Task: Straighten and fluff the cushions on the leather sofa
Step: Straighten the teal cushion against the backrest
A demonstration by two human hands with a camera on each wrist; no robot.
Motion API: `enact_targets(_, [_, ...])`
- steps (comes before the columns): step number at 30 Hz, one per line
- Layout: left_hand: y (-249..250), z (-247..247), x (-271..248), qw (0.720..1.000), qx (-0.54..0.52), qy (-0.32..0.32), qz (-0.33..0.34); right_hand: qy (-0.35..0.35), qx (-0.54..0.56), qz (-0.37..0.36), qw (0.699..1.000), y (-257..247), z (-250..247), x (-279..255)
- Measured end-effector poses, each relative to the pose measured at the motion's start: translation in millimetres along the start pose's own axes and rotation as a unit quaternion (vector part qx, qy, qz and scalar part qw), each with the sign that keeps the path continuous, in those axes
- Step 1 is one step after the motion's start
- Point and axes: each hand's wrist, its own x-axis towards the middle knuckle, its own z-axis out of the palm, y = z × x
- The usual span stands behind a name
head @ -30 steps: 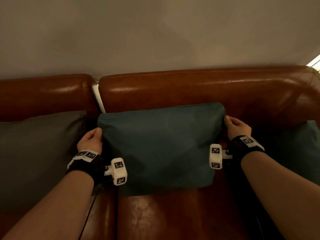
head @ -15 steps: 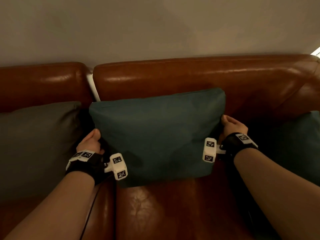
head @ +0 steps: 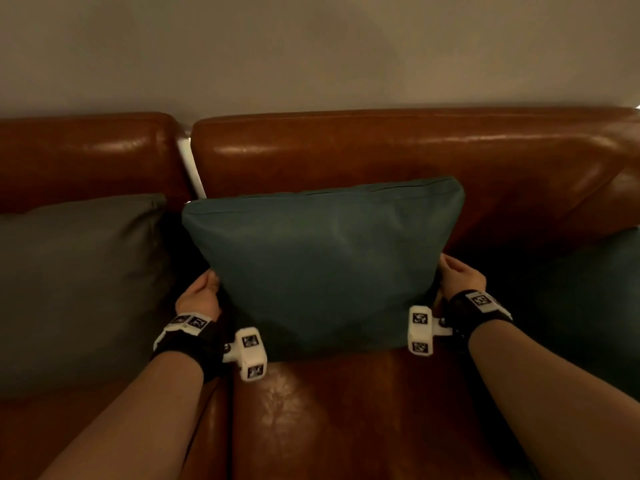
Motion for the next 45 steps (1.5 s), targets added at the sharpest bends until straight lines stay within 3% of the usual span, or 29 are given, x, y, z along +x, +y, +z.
enact_targets(4, [7, 2, 0, 0.998, -0.042, 0.036, -0.03, 0.053, 0.001, 0.009, 0.999, -3, -2, 7])
enact_targets(8, [-4, -8, 3, 0.997, 0.029, 0.049, 0.044, 0.023, 0.044, 0.002, 0.999, 4, -5, 6])
enact_targets(11, [-33, -16, 3, 0.985, 0.16, -0.017, 0.068, -0.023, 0.046, 0.035, 0.998, 23, -9, 7])
enact_targets(14, [-57, -6, -9, 0.974, 0.221, -0.05, 0.028, -0.058, 0.02, 0.067, 0.996, 51, -3, 10])
enact_targets(18, [-79, 5, -10, 0.995, 0.095, 0.029, -0.033, 0.0, -0.038, 0.062, 0.997, 65, 0, 22])
enact_targets(22, [-75, 4, -14, 0.994, -0.044, 0.082, -0.064, 0.036, -0.027, 0.07, 0.996, 59, -4, 36])
enact_targets(27, [-65, 2, -18, 0.994, -0.032, 0.084, -0.058, 0.038, 0.0, 0.041, 0.998, 61, -3, 28])
enact_targets(30, [-76, 0, -13, 0.998, -0.023, 0.024, -0.059, 0.012, 0.026, 0.053, 0.998, 74, -7, 25])
enact_targets(33, [-97, -1, -3, 0.997, -0.003, -0.021, -0.07, -0.014, -0.01, 0.055, 0.998, 118, -11, 51])
enact_targets(38, [-98, 7, -5, 0.995, -0.008, 0.05, -0.089, 0.017, -0.048, 0.107, 0.993, 120, 3, 36])
enact_targets(45, [-97, 4, -4, 0.991, -0.024, 0.062, -0.113, 0.07, -0.026, 0.12, 0.99, 107, -2, 38])
